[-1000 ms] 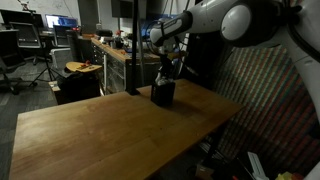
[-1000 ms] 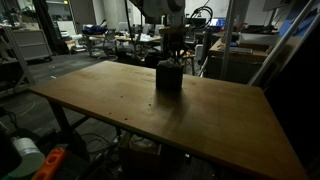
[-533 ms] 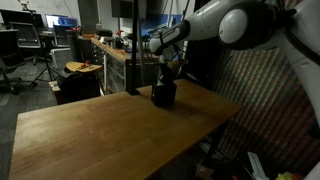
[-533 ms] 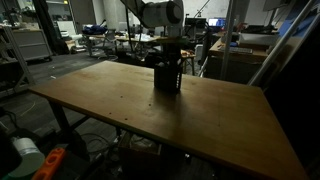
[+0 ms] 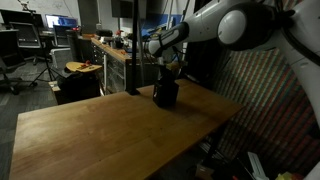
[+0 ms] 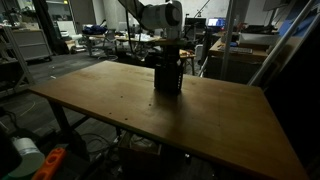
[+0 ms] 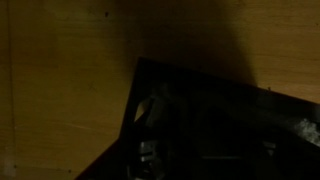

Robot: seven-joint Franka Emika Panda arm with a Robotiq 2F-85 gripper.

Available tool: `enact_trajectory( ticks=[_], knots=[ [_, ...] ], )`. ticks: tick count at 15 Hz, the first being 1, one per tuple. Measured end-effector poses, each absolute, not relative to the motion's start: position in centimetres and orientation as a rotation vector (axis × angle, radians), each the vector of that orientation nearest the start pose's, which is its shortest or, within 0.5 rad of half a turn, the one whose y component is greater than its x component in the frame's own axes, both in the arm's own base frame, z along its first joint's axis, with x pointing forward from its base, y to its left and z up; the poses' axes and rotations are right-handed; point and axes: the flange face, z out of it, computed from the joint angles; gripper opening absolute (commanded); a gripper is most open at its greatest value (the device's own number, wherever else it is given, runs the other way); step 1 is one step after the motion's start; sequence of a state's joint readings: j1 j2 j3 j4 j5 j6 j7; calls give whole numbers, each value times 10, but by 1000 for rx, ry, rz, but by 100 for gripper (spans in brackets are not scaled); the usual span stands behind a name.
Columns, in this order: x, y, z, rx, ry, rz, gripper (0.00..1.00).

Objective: Put the towel in the black holder

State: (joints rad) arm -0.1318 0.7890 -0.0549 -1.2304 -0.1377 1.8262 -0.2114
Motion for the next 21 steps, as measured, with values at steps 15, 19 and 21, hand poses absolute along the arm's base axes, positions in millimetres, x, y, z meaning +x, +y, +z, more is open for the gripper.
enact_trajectory(
  ticks=[15,19,21],
  knots=[
    [723,-97,365,-3220,-245,169,68],
    [722,-102,364,-3220,-235,172,36],
    [721,-110,365,-3223,-218,170,21]
  ],
)
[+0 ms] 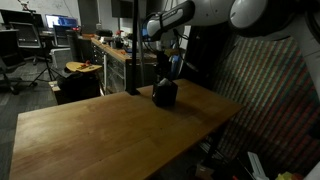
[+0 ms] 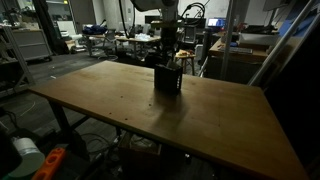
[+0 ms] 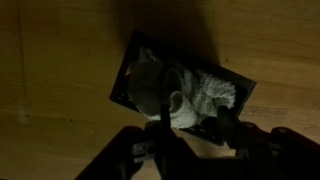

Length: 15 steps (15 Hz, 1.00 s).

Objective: Put the towel in the black holder

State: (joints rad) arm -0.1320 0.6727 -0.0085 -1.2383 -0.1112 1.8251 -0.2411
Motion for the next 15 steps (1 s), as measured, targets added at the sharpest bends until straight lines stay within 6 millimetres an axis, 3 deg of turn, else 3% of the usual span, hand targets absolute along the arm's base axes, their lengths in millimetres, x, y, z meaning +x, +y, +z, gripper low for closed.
enact_trajectory(
  ticks=[3,10,15],
  knots=[
    [720,-120,365,-3225,-197,172,1],
    [720,-120,352,-3219,-206,200,1],
    [719,-120,331,-3207,-214,251,1]
  ],
)
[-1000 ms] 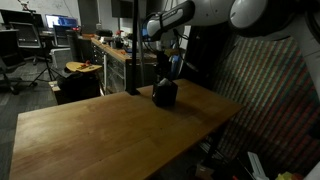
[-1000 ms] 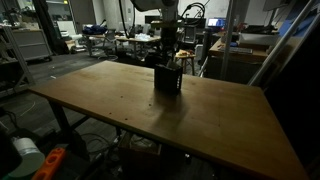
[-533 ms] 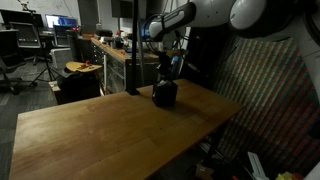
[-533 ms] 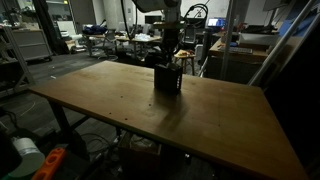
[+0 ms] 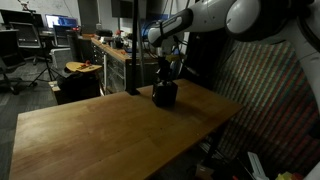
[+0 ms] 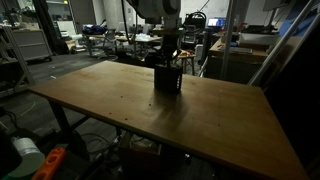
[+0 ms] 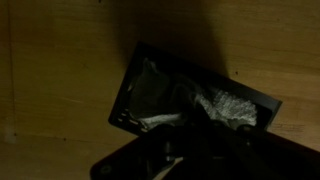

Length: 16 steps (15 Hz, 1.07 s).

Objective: Put the towel in the black holder

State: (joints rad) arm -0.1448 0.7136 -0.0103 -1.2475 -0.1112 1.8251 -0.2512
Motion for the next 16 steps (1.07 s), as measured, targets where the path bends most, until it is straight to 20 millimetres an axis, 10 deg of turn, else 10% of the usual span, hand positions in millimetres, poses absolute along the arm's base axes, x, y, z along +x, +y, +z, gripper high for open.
enact_trajectory(
  ticks=[5,6,16],
  knots=[
    [715,-124,309,-3198,-206,307,6],
    [715,-125,306,-3197,-204,314,29],
    [721,-117,357,-3224,-222,184,92]
  ],
)
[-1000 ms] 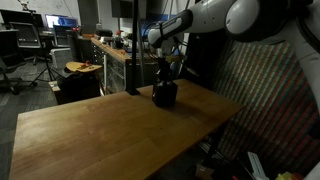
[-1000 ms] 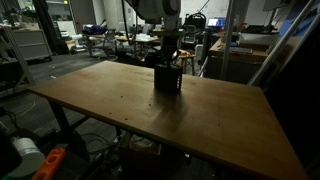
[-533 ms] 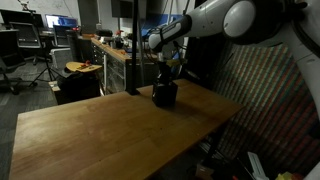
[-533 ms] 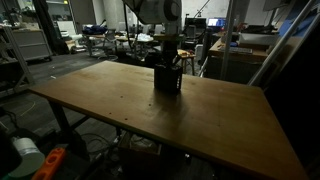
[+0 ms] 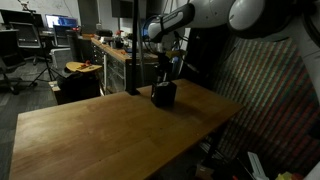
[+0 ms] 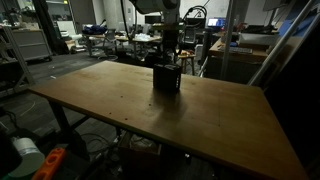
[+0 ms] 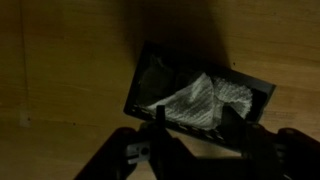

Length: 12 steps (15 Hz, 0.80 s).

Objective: Put the towel in the black holder

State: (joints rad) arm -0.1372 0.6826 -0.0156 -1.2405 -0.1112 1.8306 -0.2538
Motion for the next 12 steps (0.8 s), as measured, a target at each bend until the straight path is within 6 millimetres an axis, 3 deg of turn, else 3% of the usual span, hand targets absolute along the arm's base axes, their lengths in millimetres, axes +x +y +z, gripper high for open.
enact_trajectory(
  ticks=[2,4,5,12],
  knots=[
    [721,-114,378,-3232,-232,135,100],
    [720,-112,397,-3238,-236,94,97],
    [720,-112,401,-3239,-235,88,100],
    [720,-112,389,-3235,-235,115,100]
  ],
)
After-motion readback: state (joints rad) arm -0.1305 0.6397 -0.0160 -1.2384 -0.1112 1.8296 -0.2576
